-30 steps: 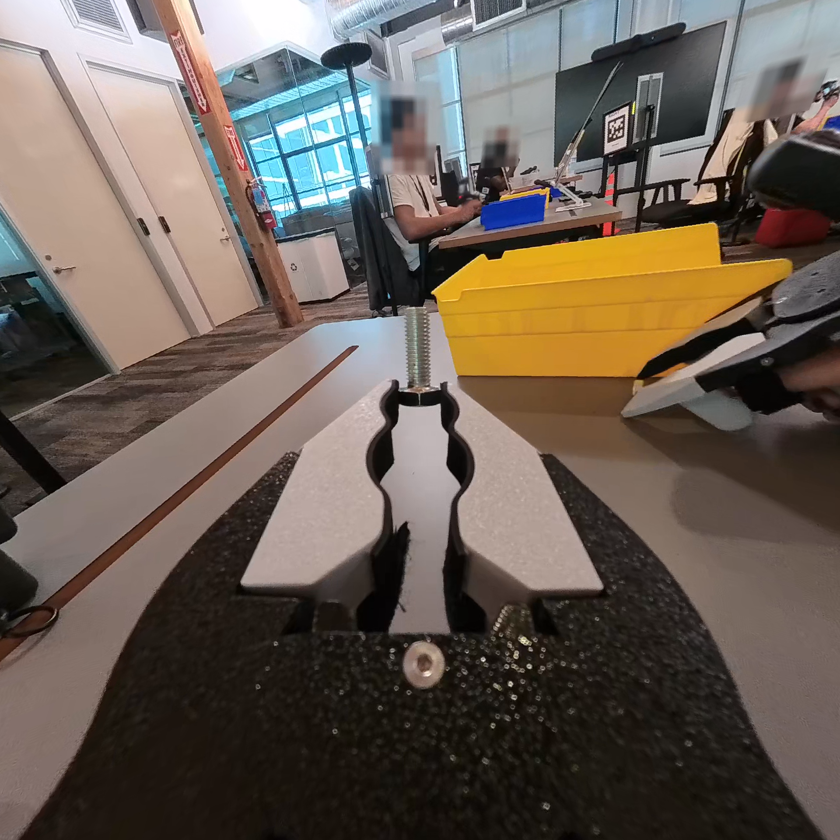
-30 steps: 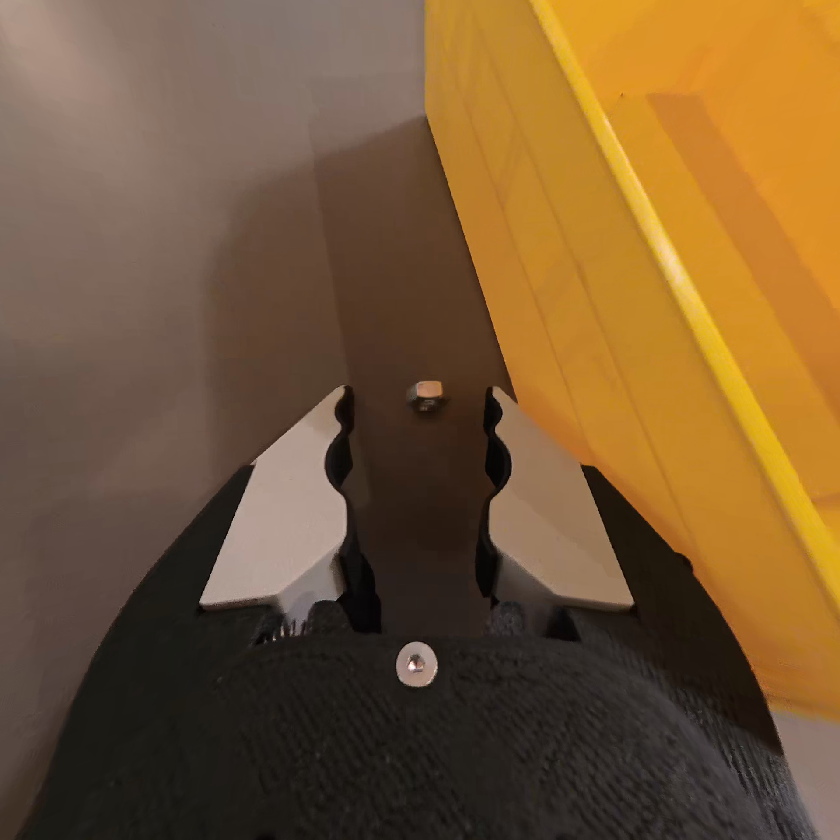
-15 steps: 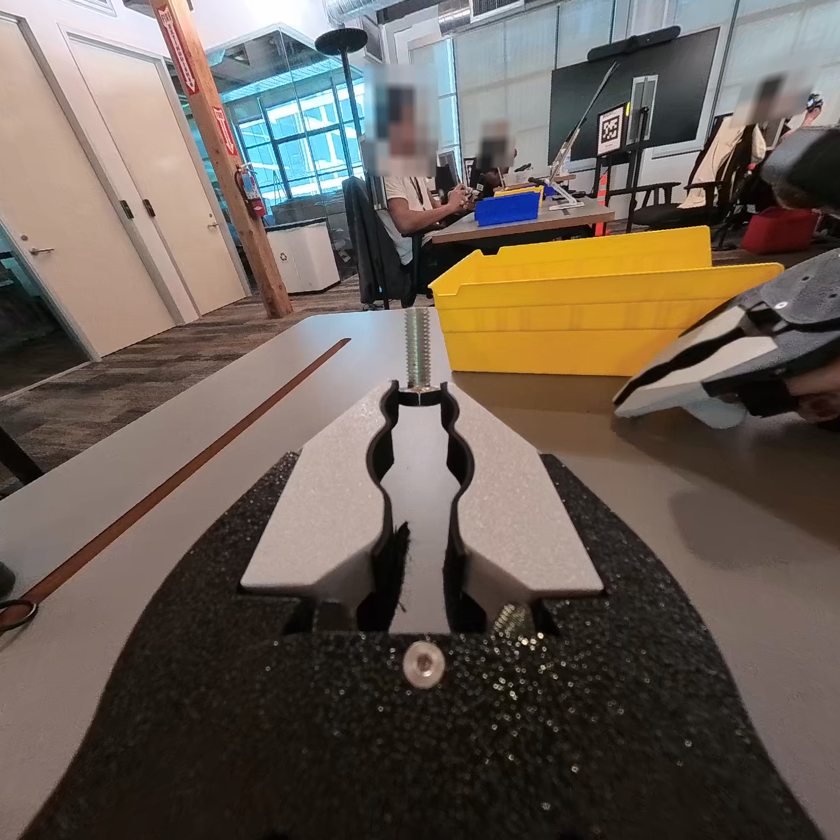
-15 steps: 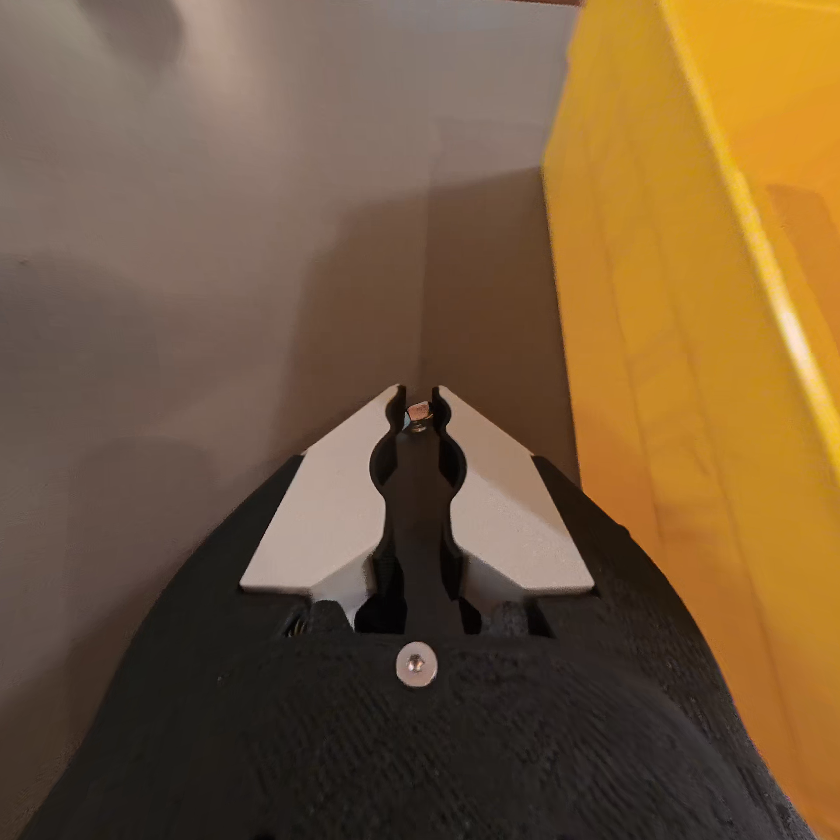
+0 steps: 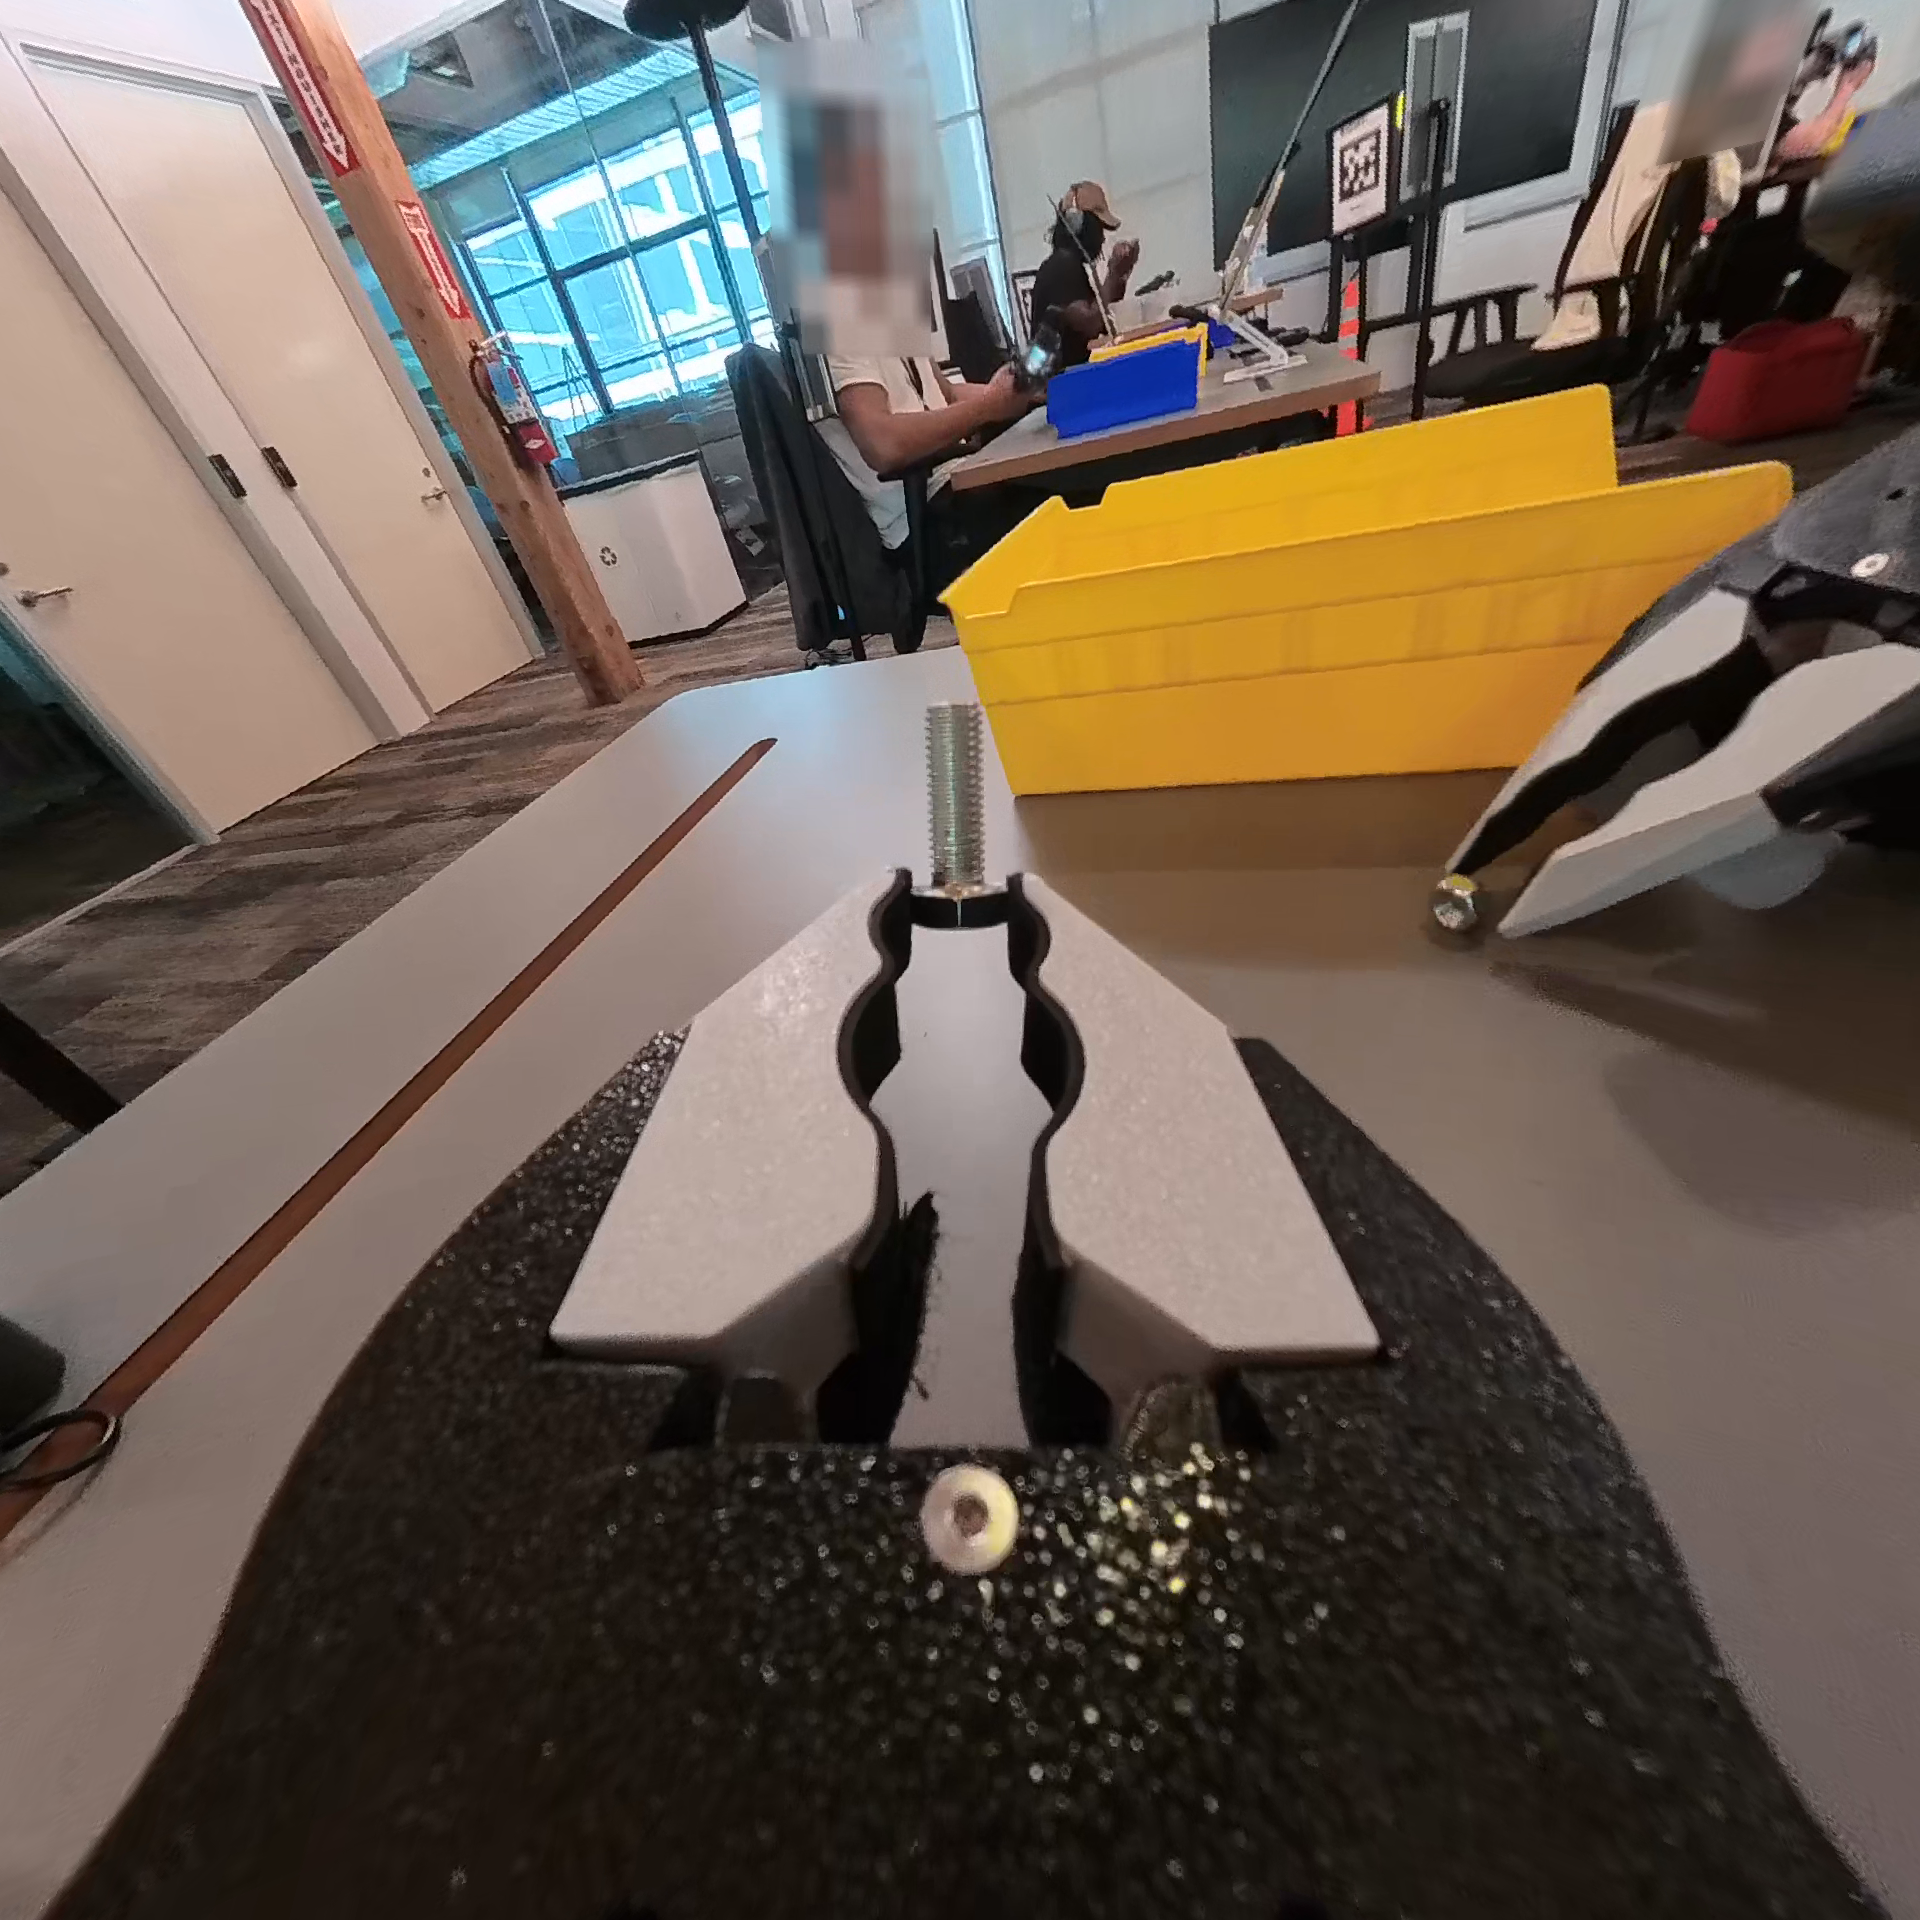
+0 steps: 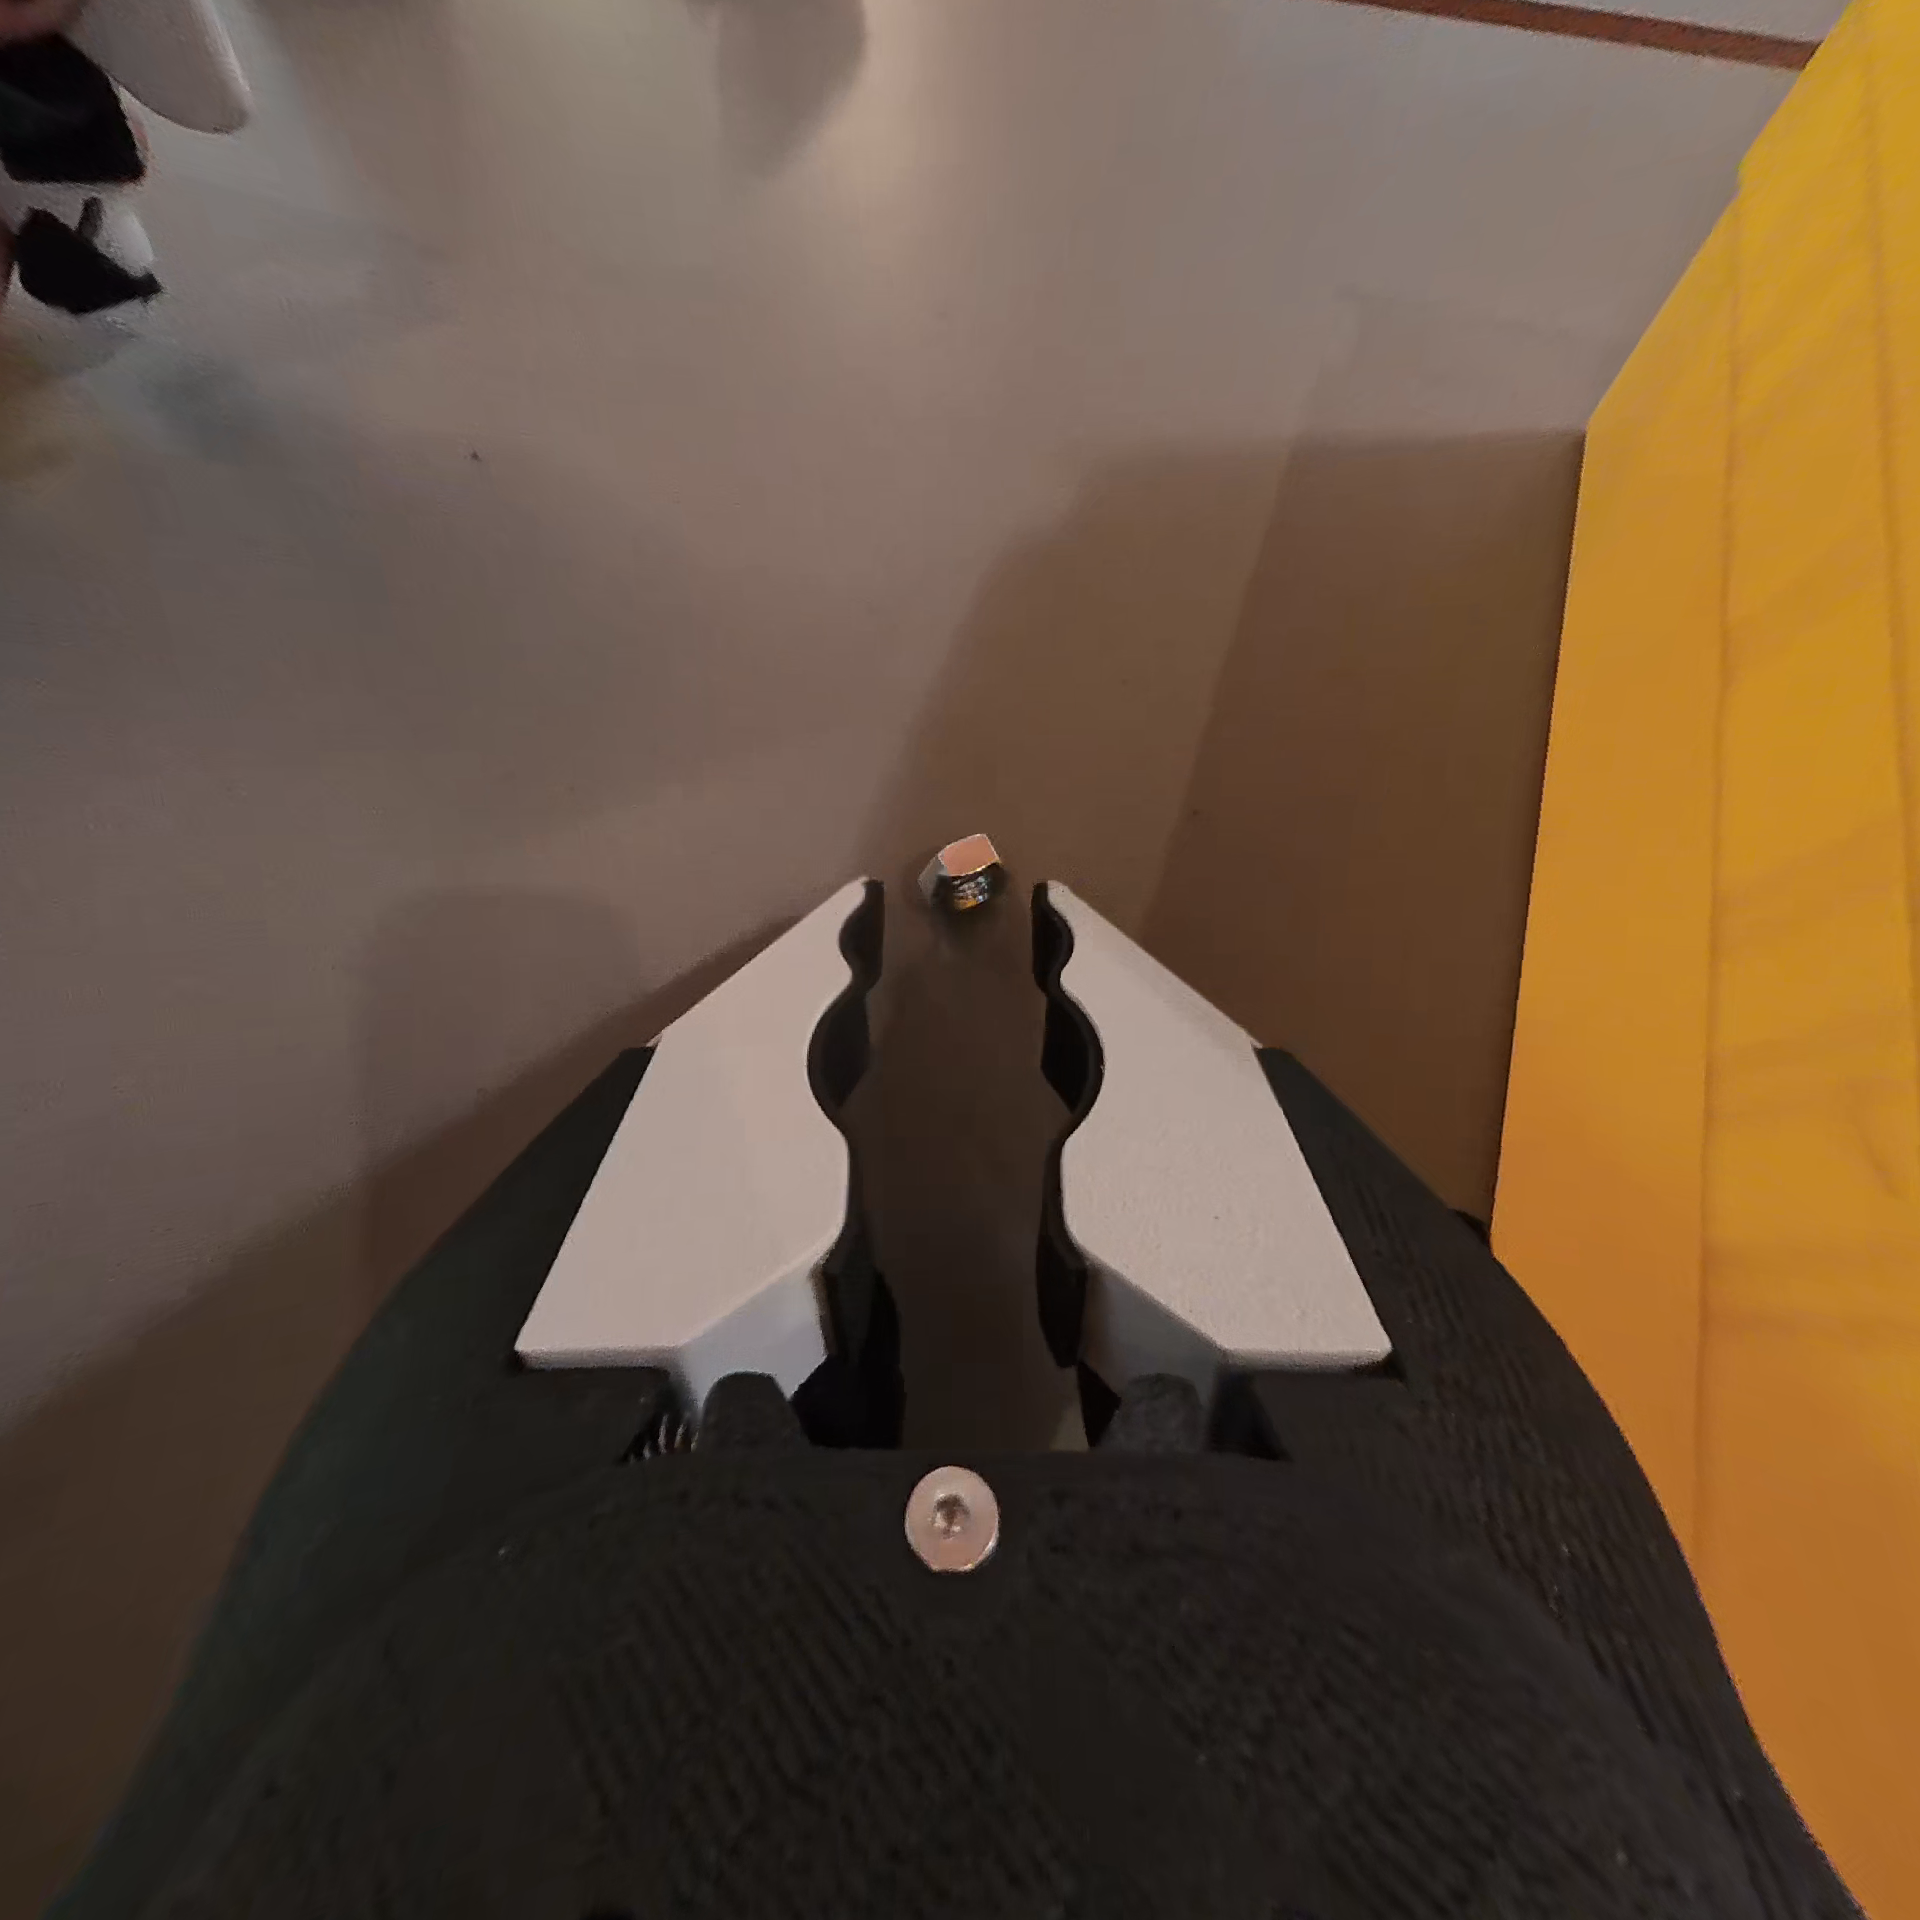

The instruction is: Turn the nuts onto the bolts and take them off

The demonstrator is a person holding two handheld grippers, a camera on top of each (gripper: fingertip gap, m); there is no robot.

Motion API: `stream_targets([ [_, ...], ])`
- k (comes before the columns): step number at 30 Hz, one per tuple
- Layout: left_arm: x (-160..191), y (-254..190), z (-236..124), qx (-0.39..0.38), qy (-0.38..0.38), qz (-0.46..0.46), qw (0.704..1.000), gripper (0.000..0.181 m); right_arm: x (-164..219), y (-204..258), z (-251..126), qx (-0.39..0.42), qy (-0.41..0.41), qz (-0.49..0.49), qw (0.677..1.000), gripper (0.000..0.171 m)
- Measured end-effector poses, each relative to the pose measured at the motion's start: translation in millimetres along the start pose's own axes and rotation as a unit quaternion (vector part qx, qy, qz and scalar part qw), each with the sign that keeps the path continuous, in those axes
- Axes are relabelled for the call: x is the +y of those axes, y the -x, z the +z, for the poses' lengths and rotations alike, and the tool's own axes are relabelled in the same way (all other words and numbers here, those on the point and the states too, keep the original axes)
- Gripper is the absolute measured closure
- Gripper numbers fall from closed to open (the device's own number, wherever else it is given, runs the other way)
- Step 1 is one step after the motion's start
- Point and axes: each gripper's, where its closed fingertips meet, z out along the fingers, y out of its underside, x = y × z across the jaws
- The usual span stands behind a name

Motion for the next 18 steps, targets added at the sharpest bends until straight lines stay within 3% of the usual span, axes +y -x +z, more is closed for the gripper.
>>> stream_targets([
  [4,7.4,-14.3,0.0,0.038,0.028,0.074,0.996,0.166,2.3,0.7,4.0,-0.014,0.014,-0.020,1.000,0.145],
  [9,32.7,-34.3,2.4,0.078,0.101,0.214,0.968,0.166,1.9,0.0,7.0,-0.042,0.019,-0.038,0.998,0.144],
  [18,54.6,-62.8,6.9,0.136,0.142,0.290,0.937,0.166,2.7,1.2,6.9,-0.053,0.020,-0.070,0.996,0.149],
])
